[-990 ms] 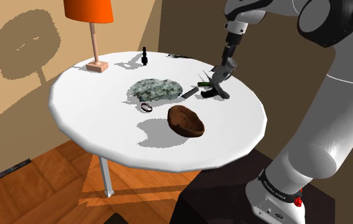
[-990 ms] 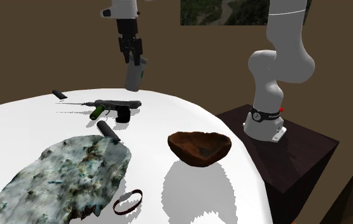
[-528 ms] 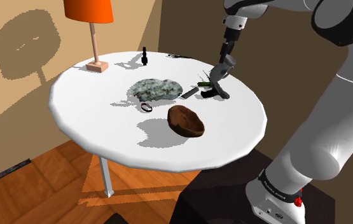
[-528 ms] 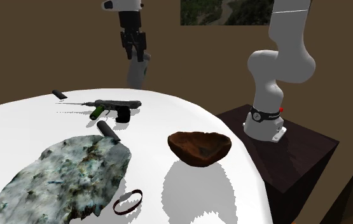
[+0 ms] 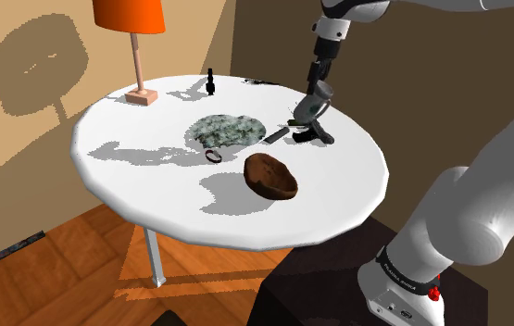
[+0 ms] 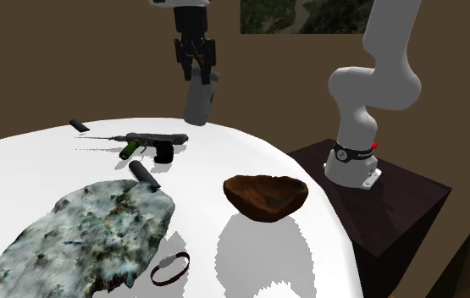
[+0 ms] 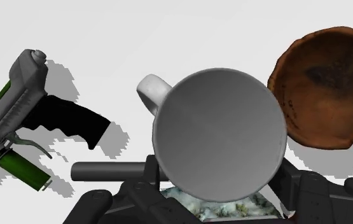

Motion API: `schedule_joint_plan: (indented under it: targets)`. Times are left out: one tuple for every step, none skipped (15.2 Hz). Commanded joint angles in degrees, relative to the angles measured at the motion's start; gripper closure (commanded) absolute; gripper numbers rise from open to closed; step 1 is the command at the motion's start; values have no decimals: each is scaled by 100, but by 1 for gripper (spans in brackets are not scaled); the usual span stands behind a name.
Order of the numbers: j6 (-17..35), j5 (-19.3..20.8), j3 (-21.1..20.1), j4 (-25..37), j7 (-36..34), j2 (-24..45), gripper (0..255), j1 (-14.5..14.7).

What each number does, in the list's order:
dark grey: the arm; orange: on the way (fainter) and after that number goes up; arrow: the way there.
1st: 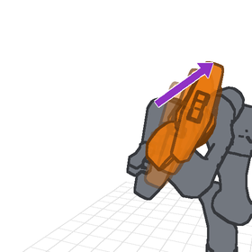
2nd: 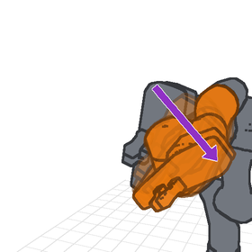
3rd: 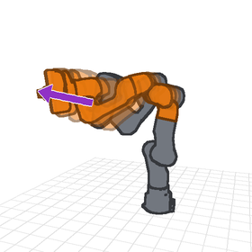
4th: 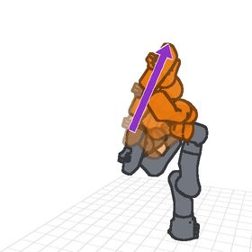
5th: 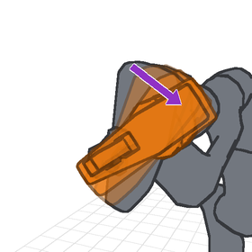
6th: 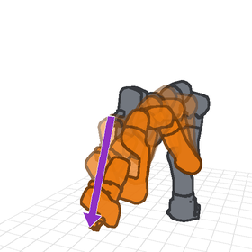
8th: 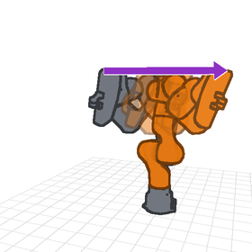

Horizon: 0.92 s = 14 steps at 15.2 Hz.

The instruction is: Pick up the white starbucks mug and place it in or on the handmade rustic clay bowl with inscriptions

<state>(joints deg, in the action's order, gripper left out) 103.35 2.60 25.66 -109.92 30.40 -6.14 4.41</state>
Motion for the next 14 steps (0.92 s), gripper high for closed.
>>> schedule_joint_plan:
  targets:
    - [-52,71,-170,-147,-319,-215,255,114]
    - [-67,93,-261,-225,-474,-310,255,170]
    - [-82,110,-353,-296,-627,-398,255,223]
    - [-99,122,-444,-361,-778,-479,255,278]
    - [-117,128,-537,-419,-928,-554,255,331]
    - [-136,130,-630,-471,-1077,-622,255,384]
    - [-155,127,-724,-516,-1223,-684,255,437]
    - [-174,121,-817,-555,-1369,-739,255,490]
    - [-194,111,-909,-588,-1514,-788,255,545]
    - [-214,97,-1001,-614,-1657,-830,255,600]
    - [-234,81,-1095,-633,-1799,-866,255,653]
    - [-254,62,-1187,-646,-1940,-895,255,708]
    - [-274,41,-1278,-653,-2080,-919,255,764]
    - [-294,18,-1370,-654,-2219,-936,255,819]
